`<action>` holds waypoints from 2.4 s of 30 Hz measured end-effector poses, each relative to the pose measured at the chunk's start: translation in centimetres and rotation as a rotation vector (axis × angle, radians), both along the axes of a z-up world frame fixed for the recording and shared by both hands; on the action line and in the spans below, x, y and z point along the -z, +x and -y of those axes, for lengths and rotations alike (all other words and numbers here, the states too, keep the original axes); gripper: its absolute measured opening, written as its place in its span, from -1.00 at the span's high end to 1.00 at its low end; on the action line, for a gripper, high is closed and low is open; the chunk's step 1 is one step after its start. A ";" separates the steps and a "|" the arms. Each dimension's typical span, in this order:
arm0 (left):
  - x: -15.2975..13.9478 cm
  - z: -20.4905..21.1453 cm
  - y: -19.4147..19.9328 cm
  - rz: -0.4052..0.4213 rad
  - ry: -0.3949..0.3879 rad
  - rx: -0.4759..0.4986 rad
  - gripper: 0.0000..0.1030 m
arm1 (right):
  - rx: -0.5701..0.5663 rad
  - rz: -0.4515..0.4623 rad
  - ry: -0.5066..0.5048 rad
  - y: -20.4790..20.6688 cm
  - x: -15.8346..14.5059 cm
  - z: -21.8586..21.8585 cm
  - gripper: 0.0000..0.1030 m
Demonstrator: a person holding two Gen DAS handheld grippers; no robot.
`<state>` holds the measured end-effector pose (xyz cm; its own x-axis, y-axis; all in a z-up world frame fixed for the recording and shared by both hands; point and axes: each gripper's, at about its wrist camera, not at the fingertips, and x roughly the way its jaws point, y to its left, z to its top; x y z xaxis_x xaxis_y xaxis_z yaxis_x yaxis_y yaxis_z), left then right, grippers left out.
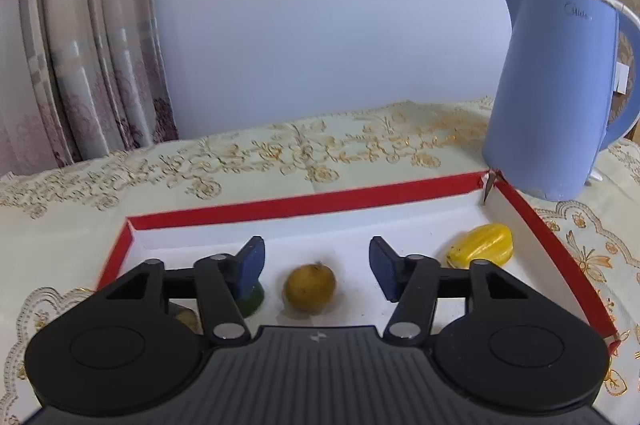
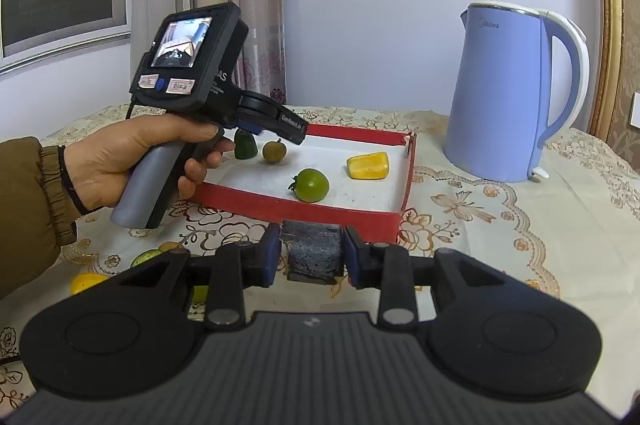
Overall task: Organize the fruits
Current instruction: 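Carry the dark chunk into the tray and open the right gripper, then grasp the large yellow fruit with the left gripper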
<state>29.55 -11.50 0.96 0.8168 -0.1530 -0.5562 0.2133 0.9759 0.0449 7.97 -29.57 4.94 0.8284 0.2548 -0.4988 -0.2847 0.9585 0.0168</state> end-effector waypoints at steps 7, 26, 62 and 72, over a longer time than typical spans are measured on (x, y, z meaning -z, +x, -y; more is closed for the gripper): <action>-2.8 -3.6 -5.1 0.026 0.049 -0.082 -0.11 | -0.008 0.029 -0.031 1.5 -1.4 0.2 0.39; -1.2 -9.2 -17.3 0.187 0.010 -0.257 -0.42 | 0.041 -0.104 -0.031 18.4 -0.3 -2.1 0.39; -0.9 -10.2 -22.3 0.025 -0.033 -0.021 -0.55 | 0.093 0.167 -0.011 -1.7 -2.3 -1.5 -0.54; 1.3 -6.6 -25.7 0.026 0.079 0.170 -0.55 | 0.046 0.082 0.032 -2.7 0.2 -2.3 -0.55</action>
